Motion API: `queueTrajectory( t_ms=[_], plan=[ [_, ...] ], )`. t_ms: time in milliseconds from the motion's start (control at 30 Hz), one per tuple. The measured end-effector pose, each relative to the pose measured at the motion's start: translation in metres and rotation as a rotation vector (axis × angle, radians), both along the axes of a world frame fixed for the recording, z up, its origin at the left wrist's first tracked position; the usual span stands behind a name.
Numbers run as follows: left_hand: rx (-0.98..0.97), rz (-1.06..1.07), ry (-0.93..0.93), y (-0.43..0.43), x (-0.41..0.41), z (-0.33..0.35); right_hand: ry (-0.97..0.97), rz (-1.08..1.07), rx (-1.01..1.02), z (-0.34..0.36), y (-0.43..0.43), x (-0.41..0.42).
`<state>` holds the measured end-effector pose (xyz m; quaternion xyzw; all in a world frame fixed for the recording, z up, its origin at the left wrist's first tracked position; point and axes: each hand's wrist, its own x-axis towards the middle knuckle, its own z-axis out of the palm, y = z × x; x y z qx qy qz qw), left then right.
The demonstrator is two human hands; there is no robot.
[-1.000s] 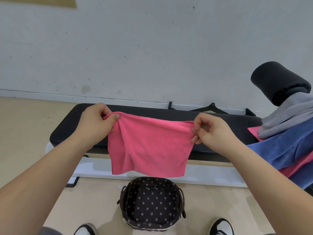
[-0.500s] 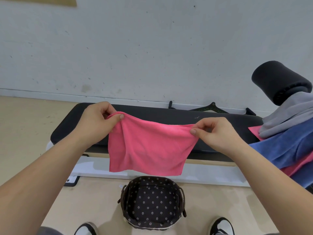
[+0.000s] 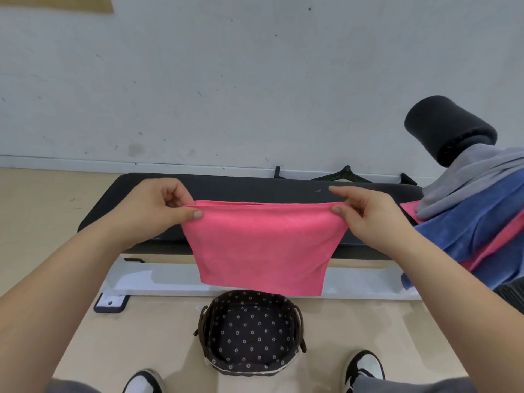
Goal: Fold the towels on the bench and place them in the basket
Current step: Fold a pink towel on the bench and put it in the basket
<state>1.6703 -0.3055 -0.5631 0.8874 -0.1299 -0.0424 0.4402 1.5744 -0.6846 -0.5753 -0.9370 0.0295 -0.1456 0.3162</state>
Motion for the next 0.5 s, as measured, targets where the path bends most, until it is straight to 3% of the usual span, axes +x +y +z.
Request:
queueTrajectory(
  t_ms=[100, 167, 267, 367, 500],
  plan=[
    [0.008, -0.037, 0.169, -0.006, 0.003, 0.004, 0.057, -0.054, -0.035, 0.002, -0.001, 0.004],
    [0.038, -0.037, 0.288, -0.009, 0.006, 0.005, 0.103, -0.110, 0.059, 0.001, 0.000, 0.011],
    [0.040, 0.033, 0.299, -0.018, 0.019, 0.006, 0.178, -0.247, 0.501, 0.004, 0.003, 0.028],
    [-0.124, 0.173, 0.210, -0.041, 0.041, 0.004, 0.156, -0.397, 0.887, 0.010, 0.010, 0.060],
    [-0.330, 0.288, 0.291, -0.078, 0.073, -0.022, 0.050, -0.511, 1.096, -0.004, 0.016, 0.106]
  ],
)
